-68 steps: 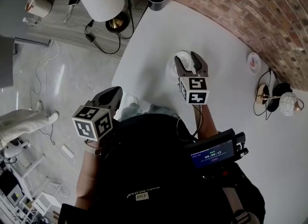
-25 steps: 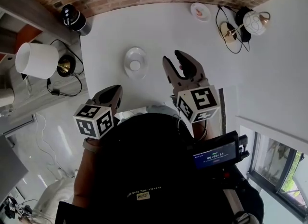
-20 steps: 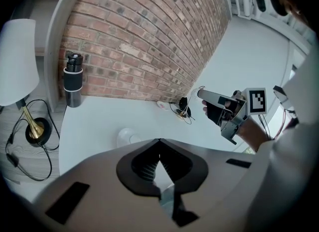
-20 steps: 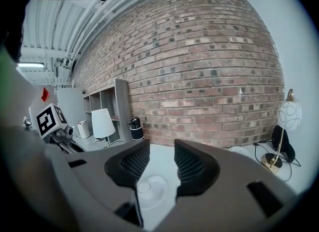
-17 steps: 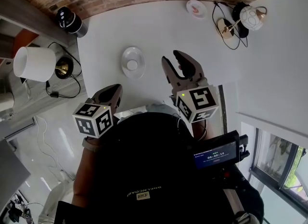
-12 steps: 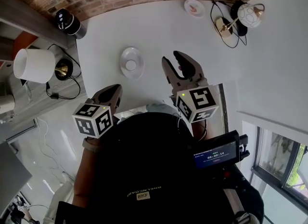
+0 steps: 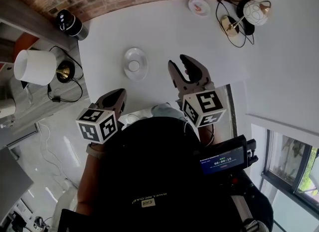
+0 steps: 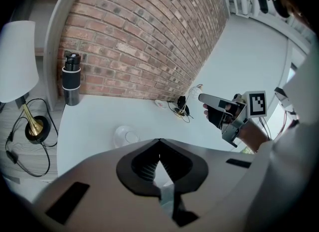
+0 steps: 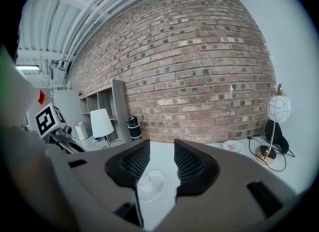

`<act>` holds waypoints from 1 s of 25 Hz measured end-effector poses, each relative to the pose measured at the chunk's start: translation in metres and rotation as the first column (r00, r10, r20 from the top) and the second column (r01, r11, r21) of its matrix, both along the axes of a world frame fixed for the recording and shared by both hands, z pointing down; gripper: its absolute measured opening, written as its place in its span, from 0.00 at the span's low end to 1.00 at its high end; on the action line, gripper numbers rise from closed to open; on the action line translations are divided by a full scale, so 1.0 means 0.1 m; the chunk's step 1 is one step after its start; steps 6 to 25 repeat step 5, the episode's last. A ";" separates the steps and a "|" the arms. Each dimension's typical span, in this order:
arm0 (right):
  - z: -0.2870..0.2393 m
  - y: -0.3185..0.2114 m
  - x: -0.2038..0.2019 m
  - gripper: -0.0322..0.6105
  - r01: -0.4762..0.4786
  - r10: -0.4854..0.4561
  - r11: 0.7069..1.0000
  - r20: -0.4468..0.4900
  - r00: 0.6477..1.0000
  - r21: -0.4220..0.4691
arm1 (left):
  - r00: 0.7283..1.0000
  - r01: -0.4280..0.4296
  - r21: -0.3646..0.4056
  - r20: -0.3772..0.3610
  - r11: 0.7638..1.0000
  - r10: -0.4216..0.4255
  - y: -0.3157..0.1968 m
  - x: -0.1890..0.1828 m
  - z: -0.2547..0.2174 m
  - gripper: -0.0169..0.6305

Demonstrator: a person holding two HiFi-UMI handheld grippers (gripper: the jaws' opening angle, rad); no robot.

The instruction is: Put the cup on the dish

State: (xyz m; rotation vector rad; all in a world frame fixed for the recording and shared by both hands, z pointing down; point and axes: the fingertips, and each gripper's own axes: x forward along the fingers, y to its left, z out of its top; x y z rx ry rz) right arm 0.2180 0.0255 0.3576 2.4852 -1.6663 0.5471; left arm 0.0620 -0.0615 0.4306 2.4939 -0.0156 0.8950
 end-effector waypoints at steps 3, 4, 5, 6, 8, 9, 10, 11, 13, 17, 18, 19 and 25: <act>0.02 0.01 -0.04 0.29 0.000 0.001 0.999 0.017 1.000 -0.035 | 1.000 0.002 -0.006 0.003 1.000 -0.002 0.00 -0.03 0.01 0.04; 0.03 0.01 -0.05 0.29 0.000 0.001 0.999 0.021 1.000 -0.043 | 1.000 0.005 -0.009 0.004 1.000 -0.005 0.00 -0.04 0.01 0.04; 0.04 0.01 -0.06 0.29 0.001 0.000 0.999 0.024 1.000 -0.050 | 1.000 0.007 -0.013 0.004 1.000 -0.007 0.00 -0.04 0.01 0.04; 0.04 0.01 -0.06 0.29 0.001 0.000 0.999 0.024 1.000 -0.050 | 1.000 0.007 -0.013 0.004 1.000 -0.007 0.00 -0.04 0.01 0.04; 0.04 0.01 -0.06 0.29 0.001 0.000 0.999 0.024 1.000 -0.050 | 1.000 0.007 -0.013 0.004 1.000 -0.007 0.00 -0.04 0.01 0.04; 0.04 0.01 -0.06 0.29 0.001 0.000 0.999 0.024 1.000 -0.050 | 1.000 0.007 -0.013 0.004 1.000 -0.007 0.00 -0.04 0.01 0.04; 0.04 0.01 -0.06 0.29 0.001 0.000 0.999 0.024 1.000 -0.050 | 1.000 0.007 -0.013 0.004 1.000 -0.007 0.00 -0.04 0.01 0.04; 0.04 0.01 -0.06 0.29 0.001 0.000 0.999 0.024 1.000 -0.050 | 1.000 0.007 -0.013 0.004 1.000 -0.007 0.00 -0.04 0.01 0.04; 0.04 0.01 -0.06 0.29 0.001 0.000 0.999 0.024 1.000 -0.050 | 1.000 0.007 -0.013 0.004 1.000 -0.007 0.00 -0.04 0.01 0.04; 0.04 0.01 -0.06 0.29 0.001 0.000 0.999 0.024 1.000 -0.050 | 1.000 0.007 -0.013 0.004 1.000 -0.007 0.00 -0.04 0.01 0.04; 0.04 0.01 -0.06 0.29 0.001 0.000 0.999 0.024 1.000 -0.050 | 1.000 0.007 -0.013 0.004 1.000 -0.007 0.00 -0.04 0.01 0.04; 0.04 0.01 -0.06 0.29 0.001 0.000 0.999 0.024 1.000 -0.050 | 1.000 0.007 -0.013 0.004 1.000 -0.007 0.00 -0.04 0.01 0.04; 0.04 0.01 -0.06 0.29 0.001 0.000 0.999 0.024 1.000 -0.050 | 1.000 0.007 -0.013 0.004 1.000 -0.007 0.00 -0.04 0.01 0.04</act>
